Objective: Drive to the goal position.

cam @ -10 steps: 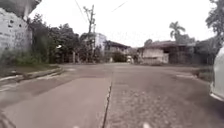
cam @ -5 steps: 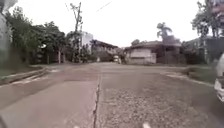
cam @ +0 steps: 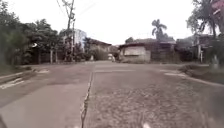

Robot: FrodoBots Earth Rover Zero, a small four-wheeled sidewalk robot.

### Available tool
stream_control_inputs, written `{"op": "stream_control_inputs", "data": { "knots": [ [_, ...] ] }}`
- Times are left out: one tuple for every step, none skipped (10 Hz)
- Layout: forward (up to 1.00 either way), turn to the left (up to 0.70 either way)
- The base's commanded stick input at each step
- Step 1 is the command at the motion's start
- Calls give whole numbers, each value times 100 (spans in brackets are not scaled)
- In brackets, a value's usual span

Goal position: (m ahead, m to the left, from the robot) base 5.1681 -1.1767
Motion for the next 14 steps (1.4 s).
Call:
{"op": "stream_control_inputs", "data": {
  "knots": [
    [85, 1],
    [85, 1],
    [85, 1],
    [85, 1],
    [85, 1],
    [85, 1],
    [85, 1],
    [85, 1],
    [85, 1],
    [85, 1],
    [85, 1],
    [85, 0],
    [85, -7],
    [85, -33]
  ]
}}
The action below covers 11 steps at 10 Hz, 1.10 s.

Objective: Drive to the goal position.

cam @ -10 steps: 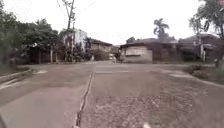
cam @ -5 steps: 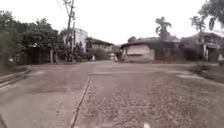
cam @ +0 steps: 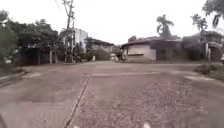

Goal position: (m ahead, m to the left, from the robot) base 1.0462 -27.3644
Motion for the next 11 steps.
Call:
{"op": "stream_control_inputs", "data": {
  "knots": [
    [85, -33],
    [85, -33],
    [85, -33],
    [85, -33],
    [85, -33],
    [85, -33],
    [85, -33],
    [85, -33],
    [85, -33],
    [85, -33],
    [85, -33]
  ]
}}
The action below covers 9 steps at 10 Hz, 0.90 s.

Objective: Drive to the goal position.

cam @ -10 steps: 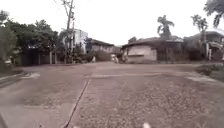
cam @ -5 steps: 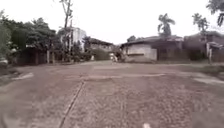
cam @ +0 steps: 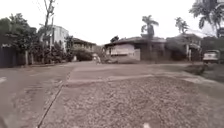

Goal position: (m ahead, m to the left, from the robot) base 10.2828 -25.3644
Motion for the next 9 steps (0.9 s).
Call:
{"op": "stream_control_inputs", "data": {
  "knots": [
    [85, -33],
    [85, -20],
    [85, 1],
    [85, 1],
    [85, 1],
    [85, 1],
    [85, 1],
    [85, 1],
    [85, 1]
  ]
}}
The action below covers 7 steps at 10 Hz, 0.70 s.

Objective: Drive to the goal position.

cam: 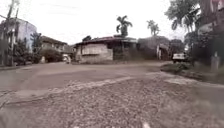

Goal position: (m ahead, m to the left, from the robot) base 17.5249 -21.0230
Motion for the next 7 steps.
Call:
{"op": "stream_control_inputs", "data": {
  "knots": [
    [85, 1],
    [85, 1],
    [85, 1],
    [85, 1],
    [85, 1],
    [85, 1],
    [85, -25]
  ]
}}
